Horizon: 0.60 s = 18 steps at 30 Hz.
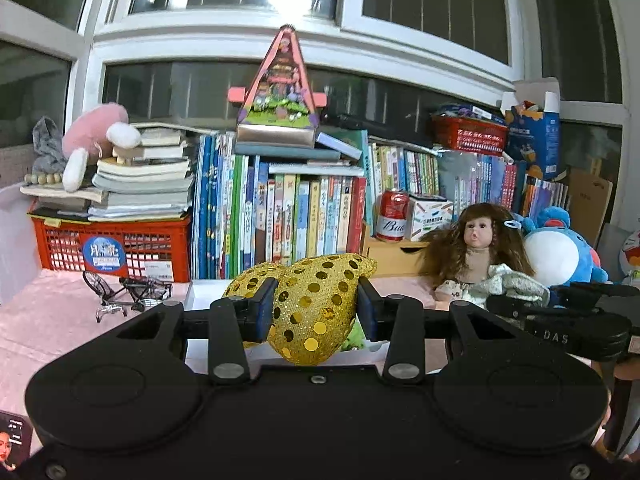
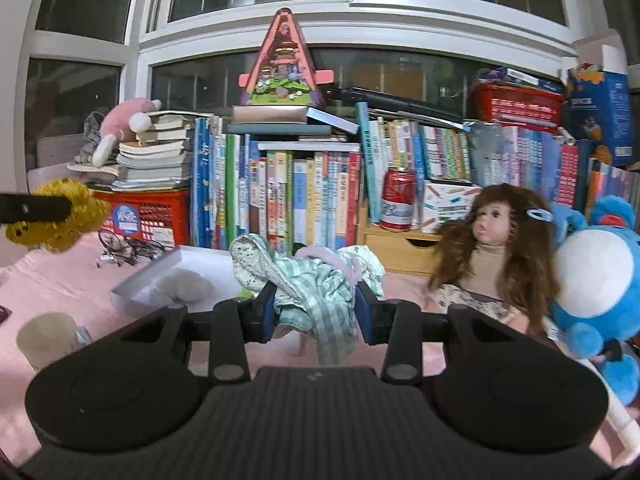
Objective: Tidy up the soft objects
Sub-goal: 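Carry striped cloth in right gripper while left gripper carries sequined bag over tray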
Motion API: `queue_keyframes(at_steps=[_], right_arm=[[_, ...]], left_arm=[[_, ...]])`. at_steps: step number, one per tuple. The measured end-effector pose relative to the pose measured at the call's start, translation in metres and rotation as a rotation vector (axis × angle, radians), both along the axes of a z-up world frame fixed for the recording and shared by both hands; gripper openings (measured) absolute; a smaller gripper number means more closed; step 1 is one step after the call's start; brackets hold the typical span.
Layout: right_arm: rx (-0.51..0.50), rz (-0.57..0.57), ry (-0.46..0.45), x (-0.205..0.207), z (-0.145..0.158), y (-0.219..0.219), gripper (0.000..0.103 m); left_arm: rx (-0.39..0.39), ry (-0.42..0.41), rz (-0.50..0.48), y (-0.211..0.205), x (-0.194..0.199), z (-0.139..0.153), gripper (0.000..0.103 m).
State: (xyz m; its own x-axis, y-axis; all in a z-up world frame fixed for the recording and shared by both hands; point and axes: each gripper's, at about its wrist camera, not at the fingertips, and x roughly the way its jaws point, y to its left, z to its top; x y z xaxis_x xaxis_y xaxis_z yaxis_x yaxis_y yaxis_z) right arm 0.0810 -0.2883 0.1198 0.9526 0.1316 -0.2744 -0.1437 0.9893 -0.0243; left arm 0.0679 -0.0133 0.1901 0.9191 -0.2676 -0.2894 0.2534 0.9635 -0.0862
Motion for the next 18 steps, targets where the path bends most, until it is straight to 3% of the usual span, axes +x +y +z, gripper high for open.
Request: queue_keyframes(at_steps=[10, 18], right_arm=[[0.024, 0.069, 0.069, 0.040, 0.019, 0.028, 0.045], [0.110, 0.098, 0.172, 0.078, 0.021, 0.043, 0.045]], left_arm=[[-0.036, 0.113, 0.022, 0.034, 0.054, -0.001, 0.039], [-0.073, 0.247, 0.014, 0.048, 0.103, -0.011, 0.039]])
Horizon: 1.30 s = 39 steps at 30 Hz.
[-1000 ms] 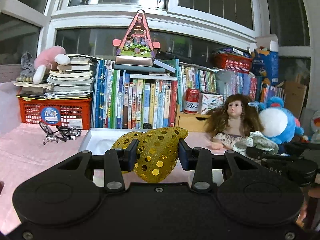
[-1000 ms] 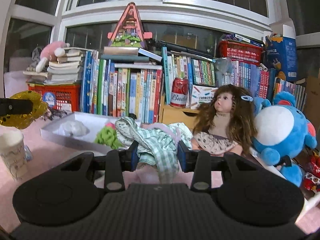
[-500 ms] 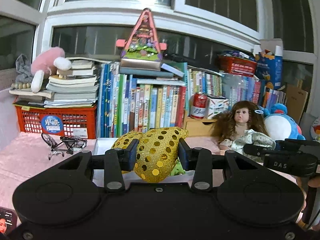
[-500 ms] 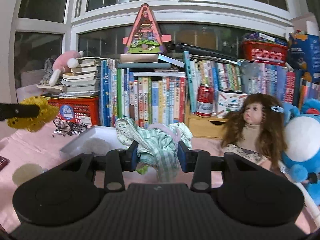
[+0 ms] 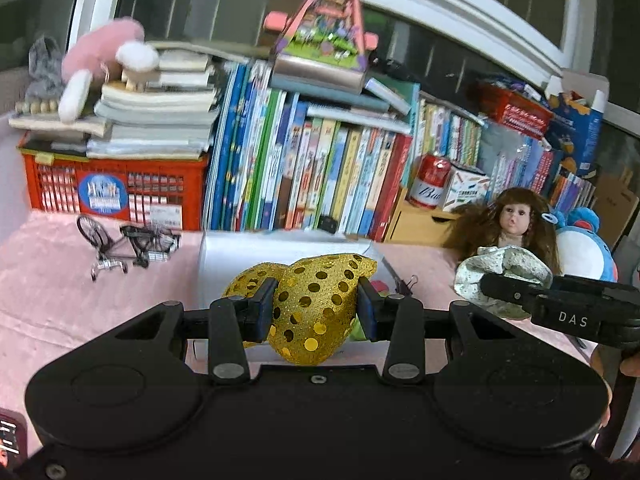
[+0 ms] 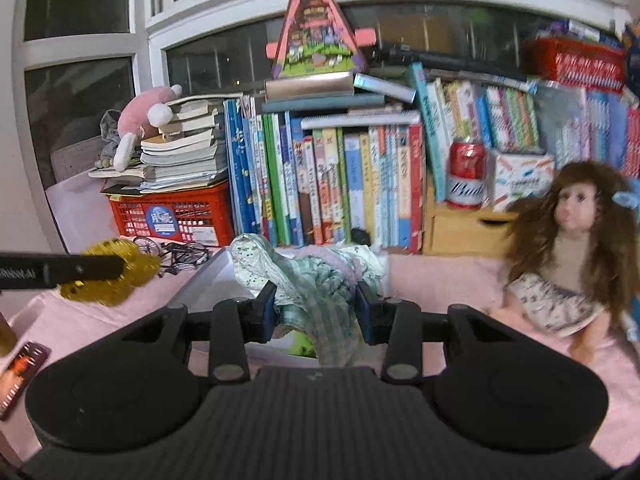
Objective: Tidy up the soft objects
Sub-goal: 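Carry striped cloth in right gripper while left gripper carries sequined bag over tray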
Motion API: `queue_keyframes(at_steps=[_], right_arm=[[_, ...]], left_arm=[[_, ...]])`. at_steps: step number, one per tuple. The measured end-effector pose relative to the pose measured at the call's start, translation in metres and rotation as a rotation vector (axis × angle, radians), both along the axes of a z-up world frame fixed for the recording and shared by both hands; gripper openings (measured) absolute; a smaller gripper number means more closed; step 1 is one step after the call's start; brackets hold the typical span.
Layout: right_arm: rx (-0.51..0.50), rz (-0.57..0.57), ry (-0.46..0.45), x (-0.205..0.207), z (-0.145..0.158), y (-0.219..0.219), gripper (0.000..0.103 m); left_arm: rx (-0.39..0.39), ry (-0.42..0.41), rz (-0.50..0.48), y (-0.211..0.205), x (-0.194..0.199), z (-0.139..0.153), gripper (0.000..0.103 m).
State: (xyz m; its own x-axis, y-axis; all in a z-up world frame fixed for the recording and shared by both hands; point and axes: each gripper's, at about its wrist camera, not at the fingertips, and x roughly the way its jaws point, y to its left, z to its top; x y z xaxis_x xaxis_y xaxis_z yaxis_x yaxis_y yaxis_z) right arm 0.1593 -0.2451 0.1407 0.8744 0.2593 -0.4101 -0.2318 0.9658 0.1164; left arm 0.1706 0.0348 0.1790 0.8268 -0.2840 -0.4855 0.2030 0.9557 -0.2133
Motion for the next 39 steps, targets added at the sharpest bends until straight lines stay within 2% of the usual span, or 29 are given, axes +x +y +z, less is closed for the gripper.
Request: queue_keyframes(at_steps=[3, 8, 14, 18, 23, 30, 39], right_arm=[[0.024, -0.005, 0.042, 0.017, -0.002, 0.005, 0.045], [0.055, -0.025, 0.101, 0.053, 0.001, 0.011, 0.045], [-0.015, -0.037, 0.141, 0.107, 0.007, 0.023, 0.045], [-0.080, -0.050, 0.153, 0.144, 0.004, 0.034, 0.045], [-0.134, -0.036, 0.183, 0.191, -0.009, 0.048, 0.045], [-0.233, 0.007, 0.205, 0.234, -0.027, 0.065, 0.045], [-0.224, 0.023, 0.320, 0.265, -0.065, 0.061, 0.045]], left_arm=[[-0.019, 0.045, 0.002, 0.003, 0.018, -0.005, 0.039], [-0.013, 0.072, 0.012, 0.003, 0.055, -0.005, 0.039], [-0.003, 0.119, 0.017, 0.001, 0.110, -0.006, 0.039], [0.039, 0.154, 0.021, -0.003, 0.154, -0.018, 0.039], [0.040, 0.215, 0.016, -0.002, 0.205, -0.042, 0.039], [0.048, 0.275, 0.020, -0.001, 0.253, -0.072, 0.039], [0.066, 0.337, -0.006, -0.012, 0.288, -0.101, 0.040]])
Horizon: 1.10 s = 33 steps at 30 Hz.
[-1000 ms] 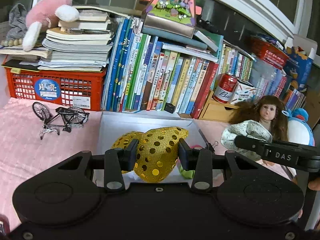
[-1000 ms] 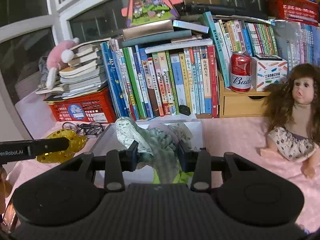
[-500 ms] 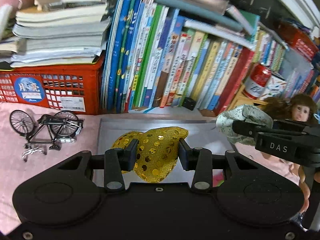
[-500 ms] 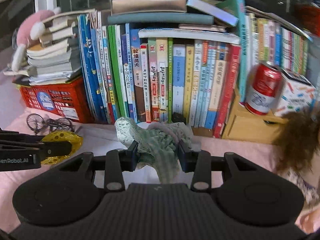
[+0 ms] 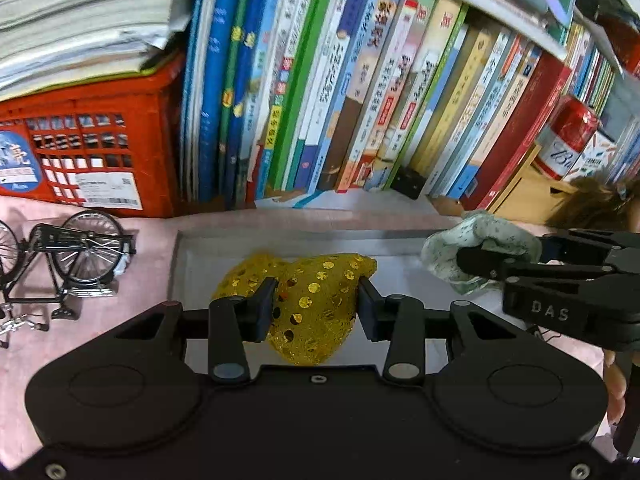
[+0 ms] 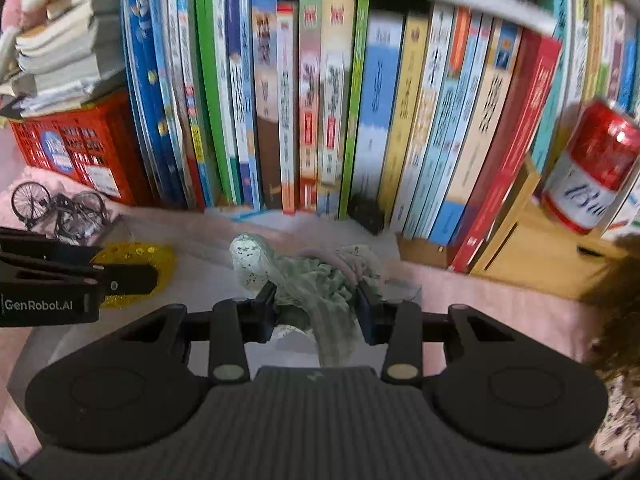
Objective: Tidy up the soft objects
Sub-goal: 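Carry striped cloth in right gripper while left gripper carries sequined bag over tray, then open right gripper over tray while left gripper releases sequined bag there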
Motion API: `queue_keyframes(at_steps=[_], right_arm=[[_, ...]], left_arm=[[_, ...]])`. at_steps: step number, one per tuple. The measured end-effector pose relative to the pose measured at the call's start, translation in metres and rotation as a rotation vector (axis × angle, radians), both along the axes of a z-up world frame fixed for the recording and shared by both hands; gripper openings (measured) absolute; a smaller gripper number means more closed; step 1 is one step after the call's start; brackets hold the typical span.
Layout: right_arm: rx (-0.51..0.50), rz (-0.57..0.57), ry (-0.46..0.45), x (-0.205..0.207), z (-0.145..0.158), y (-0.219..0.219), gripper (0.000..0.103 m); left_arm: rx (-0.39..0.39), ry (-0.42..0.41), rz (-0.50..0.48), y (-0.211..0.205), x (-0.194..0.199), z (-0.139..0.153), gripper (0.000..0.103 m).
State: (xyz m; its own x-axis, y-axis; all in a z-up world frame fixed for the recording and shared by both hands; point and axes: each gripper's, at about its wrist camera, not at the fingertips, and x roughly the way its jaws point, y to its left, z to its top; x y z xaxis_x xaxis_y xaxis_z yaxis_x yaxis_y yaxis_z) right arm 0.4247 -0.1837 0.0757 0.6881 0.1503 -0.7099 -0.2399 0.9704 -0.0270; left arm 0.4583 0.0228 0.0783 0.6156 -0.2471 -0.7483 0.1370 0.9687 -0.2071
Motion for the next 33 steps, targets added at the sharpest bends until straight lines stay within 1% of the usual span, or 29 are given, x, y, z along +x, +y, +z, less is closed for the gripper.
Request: queue_keyframes(at_steps=[5, 10, 15, 17, 21, 24, 26, 33], right_arm=[[-0.005, 0.004, 0.043, 0.008, -0.015, -0.002, 0.045], [0.002, 0.013, 0.076, 0.011, -0.021, -0.003, 0.046], [0.026, 0.011, 0.097, 0.014, -0.024, -0.003, 0.047], [0.037, 0.009, 0.104, 0.014, -0.024, -0.003, 0.055], [0.056, 0.001, 0.099, 0.010, -0.021, -0.005, 0.062], [0.073, -0.002, 0.093, 0.006, -0.016, -0.007, 0.068], [0.079, -0.006, 0.084, 0.000, -0.011, -0.007, 0.073], [0.097, -0.011, 0.034, -0.031, 0.014, -0.010, 0.078]], left_arm=[[0.012, 0.009, -0.023, -0.006, 0.003, -0.009, 0.040], [0.011, 0.018, -0.035, -0.008, 0.004, -0.015, 0.041], [0.010, 0.016, -0.042, -0.009, 0.003, -0.016, 0.044], [0.005, 0.010, -0.042, -0.010, 0.002, -0.015, 0.046], [0.005, 0.000, -0.023, -0.008, -0.002, -0.010, 0.050], [0.011, -0.007, -0.013, -0.007, -0.008, -0.005, 0.057], [0.018, -0.012, -0.011, -0.008, -0.014, -0.001, 0.064], [0.026, -0.041, -0.012, -0.006, -0.045, 0.021, 0.073]])
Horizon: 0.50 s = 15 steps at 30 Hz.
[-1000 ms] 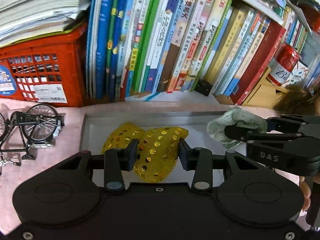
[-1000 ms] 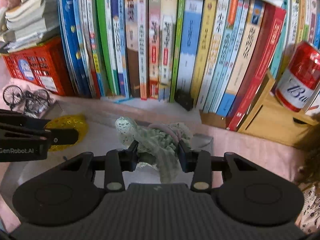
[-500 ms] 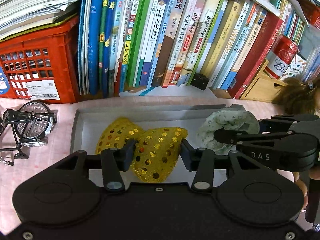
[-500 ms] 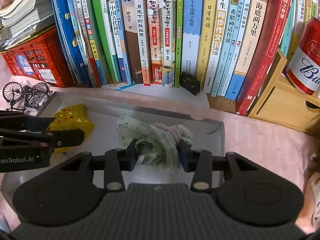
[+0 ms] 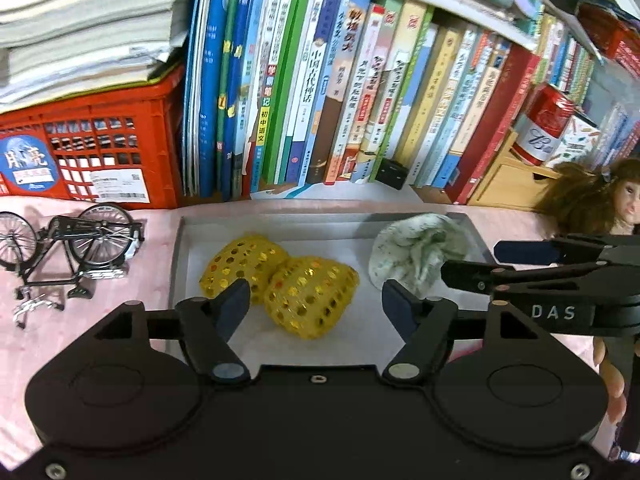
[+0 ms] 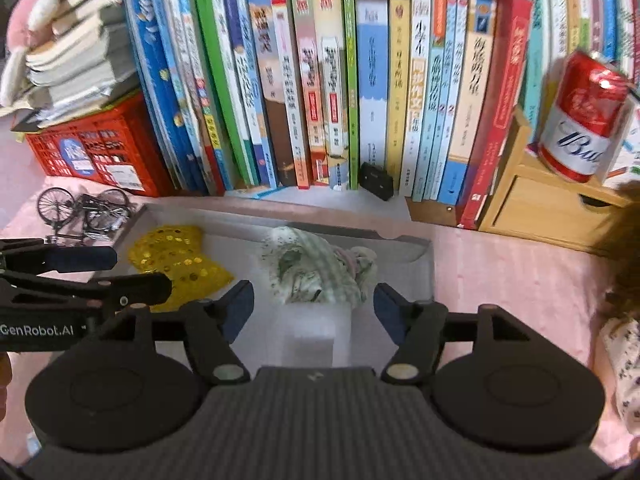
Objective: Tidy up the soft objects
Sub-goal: 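Open right gripper over tray while left gripper releases sequined bag there, then move right gripper to purple plush while left gripper moves to blue packet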
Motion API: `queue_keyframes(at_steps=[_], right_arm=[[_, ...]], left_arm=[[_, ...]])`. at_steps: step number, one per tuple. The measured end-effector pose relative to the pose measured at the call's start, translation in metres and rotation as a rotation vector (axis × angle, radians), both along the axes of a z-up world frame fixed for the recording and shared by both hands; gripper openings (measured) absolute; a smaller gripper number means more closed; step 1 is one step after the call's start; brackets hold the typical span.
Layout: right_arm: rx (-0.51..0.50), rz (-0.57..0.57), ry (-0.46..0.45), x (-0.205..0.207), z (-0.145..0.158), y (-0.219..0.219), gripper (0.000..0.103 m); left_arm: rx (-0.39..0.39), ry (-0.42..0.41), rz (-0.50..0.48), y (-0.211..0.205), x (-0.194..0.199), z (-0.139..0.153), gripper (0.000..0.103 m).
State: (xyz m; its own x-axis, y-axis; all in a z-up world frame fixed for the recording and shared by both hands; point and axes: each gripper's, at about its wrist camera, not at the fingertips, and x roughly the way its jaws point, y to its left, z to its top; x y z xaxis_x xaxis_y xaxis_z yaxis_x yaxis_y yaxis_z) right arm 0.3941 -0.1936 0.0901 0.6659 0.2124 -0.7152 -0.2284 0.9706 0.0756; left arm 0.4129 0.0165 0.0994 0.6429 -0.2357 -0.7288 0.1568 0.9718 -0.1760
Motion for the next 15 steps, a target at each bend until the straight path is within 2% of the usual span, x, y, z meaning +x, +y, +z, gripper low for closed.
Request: queue_keyframes(at_steps=[15], right_arm=[[-0.005, 0.039, -0.060, -0.103, 0.038, 0.002, 0.082]], left_arm=[[0.071, -0.044, -0.029, 0.002, -0.104, 0.037, 0.077]])
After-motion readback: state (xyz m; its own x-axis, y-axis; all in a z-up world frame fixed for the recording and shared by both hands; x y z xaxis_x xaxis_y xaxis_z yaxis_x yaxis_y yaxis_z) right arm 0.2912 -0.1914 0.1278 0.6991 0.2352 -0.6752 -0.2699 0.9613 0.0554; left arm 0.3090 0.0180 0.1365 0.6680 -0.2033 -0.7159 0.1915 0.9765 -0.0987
